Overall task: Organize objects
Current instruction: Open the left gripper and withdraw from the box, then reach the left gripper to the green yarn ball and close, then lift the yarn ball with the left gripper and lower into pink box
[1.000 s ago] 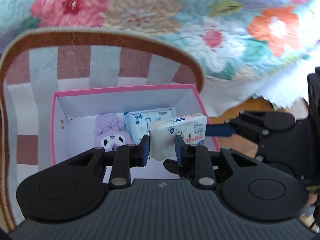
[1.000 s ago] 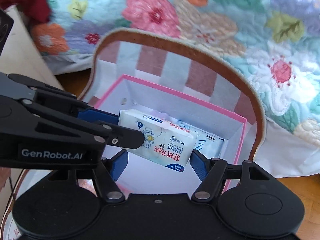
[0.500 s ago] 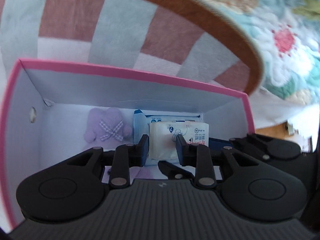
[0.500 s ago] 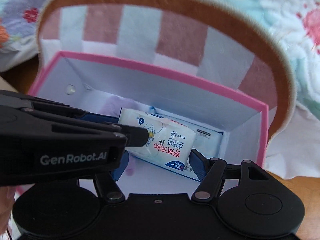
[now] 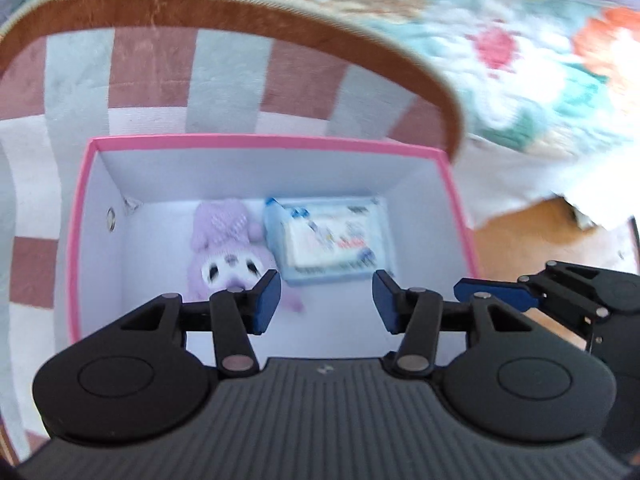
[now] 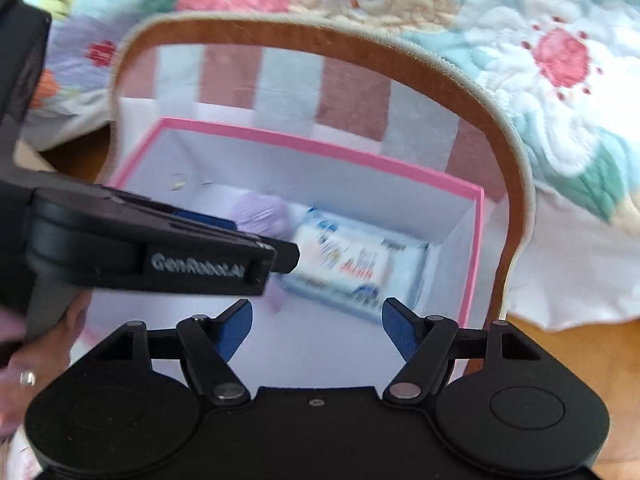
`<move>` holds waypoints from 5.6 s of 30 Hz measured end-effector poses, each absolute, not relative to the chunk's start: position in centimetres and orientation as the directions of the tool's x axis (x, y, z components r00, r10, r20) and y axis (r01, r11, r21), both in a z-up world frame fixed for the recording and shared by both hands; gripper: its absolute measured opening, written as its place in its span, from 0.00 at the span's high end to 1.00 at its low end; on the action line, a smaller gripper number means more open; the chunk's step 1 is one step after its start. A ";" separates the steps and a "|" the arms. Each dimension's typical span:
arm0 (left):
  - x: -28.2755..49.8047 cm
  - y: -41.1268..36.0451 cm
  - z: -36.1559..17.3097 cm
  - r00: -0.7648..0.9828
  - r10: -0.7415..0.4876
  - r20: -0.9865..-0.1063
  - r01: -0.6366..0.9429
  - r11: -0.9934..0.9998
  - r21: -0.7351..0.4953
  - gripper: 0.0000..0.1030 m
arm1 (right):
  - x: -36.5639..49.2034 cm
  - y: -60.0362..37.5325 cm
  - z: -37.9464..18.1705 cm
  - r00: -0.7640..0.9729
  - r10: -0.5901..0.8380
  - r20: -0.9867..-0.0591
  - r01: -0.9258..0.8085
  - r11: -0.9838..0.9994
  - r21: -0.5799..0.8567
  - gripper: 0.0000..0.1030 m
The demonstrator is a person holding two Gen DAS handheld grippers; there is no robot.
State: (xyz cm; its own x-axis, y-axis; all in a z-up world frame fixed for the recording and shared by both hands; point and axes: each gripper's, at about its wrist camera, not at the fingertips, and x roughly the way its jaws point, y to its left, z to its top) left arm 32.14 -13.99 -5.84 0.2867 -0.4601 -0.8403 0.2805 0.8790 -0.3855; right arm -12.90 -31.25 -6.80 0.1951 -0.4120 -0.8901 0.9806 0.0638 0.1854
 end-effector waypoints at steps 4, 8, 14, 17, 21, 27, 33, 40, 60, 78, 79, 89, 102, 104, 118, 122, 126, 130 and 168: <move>29.0 -12.9 -1.7 0.281 -0.462 -0.841 0.333 0.869 -0.366 0.46 | -13.6 -28.0 -3.7 0.274 -0.426 -0.862 0.959 0.059 0.276 0.26; 25.8 -11.6 1.8 0.269 -0.449 -0.852 0.356 0.869 -0.345 0.44 | -13.3 -24.8 -0.4 0.303 -0.441 -0.845 0.951 0.082 0.299 0.26; 20.7 -9.9 5.8 0.280 -0.409 -0.868 0.407 0.870 -0.279 0.39 | -12.8 -19.5 2.9 0.338 -0.442 -0.831 0.940 0.129 0.315 0.25; 18.2 -9.9 6.6 0.255 -0.413 -0.874 0.432 0.858 -0.279 0.36 | -12.6 -16.8 3.6 0.345 -0.442 -0.828 0.938 0.150 0.311 0.21; 14.8 -10.1 6.6 0.227 -0.415 -0.881 0.468 0.840 -0.275 0.31 | -12.7 -13.6 3.4 0.350 -0.433 -0.831 0.937 0.162 0.310 0.19; 12.2 -9.9 4.7 0.205 -0.445 -0.872 0.445 0.836 -0.322 0.26 | -13.6 -9.7 1.5 0.382 -0.441 -0.812 0.924 0.156 0.350 0.16; 11.9 -11.0 1.5 0.223 -0.499 -0.837 0.435 0.820 -0.373 0.22 | -14.2 -7.9 -2.6 0.353 -0.478 -0.804 0.932 0.104 0.348 0.10; 12.8 -14.6 -3.4 0.227 -0.593 -0.773 0.459 0.765 -0.452 0.16 | -14.5 -8.5 -7.2 0.272 -0.516 -0.812 0.959 0.077 0.272 0.10; 17.2 -20.1 -13.5 0.257 -0.594 -0.762 0.367 0.790 -0.492 0.47 | -15.5 -14.3 -15.6 0.266 -0.403 -0.876 0.945 -0.070 0.319 0.10; 15.8 -21.2 -15.1 0.145 -0.709 -0.690 0.346 0.690 -0.636 0.48 | -15.8 -14.3 -16.3 0.169 -0.402 -0.900 0.955 -0.159 0.251 0.34; 15.6 -20.9 -14.8 0.145 -0.714 -0.684 0.340 0.686 -0.644 0.49 | -15.9 -14.2 -16.1 0.180 -0.405 -0.896 0.952 -0.158 0.263 0.34; 12.1 -14.9 -11.1 0.151 -0.690 -0.708 0.266 0.718 -0.643 0.53 | -13.8 -11.6 -12.7 0.321 -0.426 -0.846 0.908 -0.116 0.403 0.34; 10.2 -8.4 -4.0 0.150 -0.678 -0.720 0.236 0.731 -0.640 0.53 | -8.6 -10.5 -6.2 0.428 -0.407 -0.807 0.880 -0.015 0.475 0.34; 10.2 -8.0 -2.4 0.160 -0.682 -0.714 0.254 0.727 -0.638 0.53 | -8.1 -10.4 -4.7 0.428 -0.418 -0.801 0.882 0.000 0.471 0.34; 14.4 -7.5 6.8 0.275 -0.694 -0.665 0.355 0.716 -0.601 0.53 | -8.1 -14.2 4.8 0.354 -0.507 -0.786 0.926 0.072 0.370 0.34; 17.3 -8.2 8.9 0.301 -0.674 -0.675 0.366 0.735 -0.571 0.53 | -8.9 -17.1 6.5 0.353 -0.528 -0.772 0.926 0.078 0.370 0.34; 20.6 -9.0 9.5 0.302 -0.672 -0.676 0.347 0.738 -0.578 0.53 | -9.6 -19.9 7.6 0.330 -0.542 -0.773 0.936 0.078 0.344 0.34; 23.3 -9.7 8.4 0.292 -0.684 -0.669 0.323 0.729 -0.604 0.53 | -10.7 -22.5 7.5 0.325 -0.536 -0.779 0.936 0.064 0.346 0.34; 31.1 -14.7 -14.3 0.142 -0.653 -0.744 0.102 0.757 -0.645 0.65 | -9.9 -31.8 -11.8 0.113 -0.268 -0.957 0.993 0.064 0.099 0.29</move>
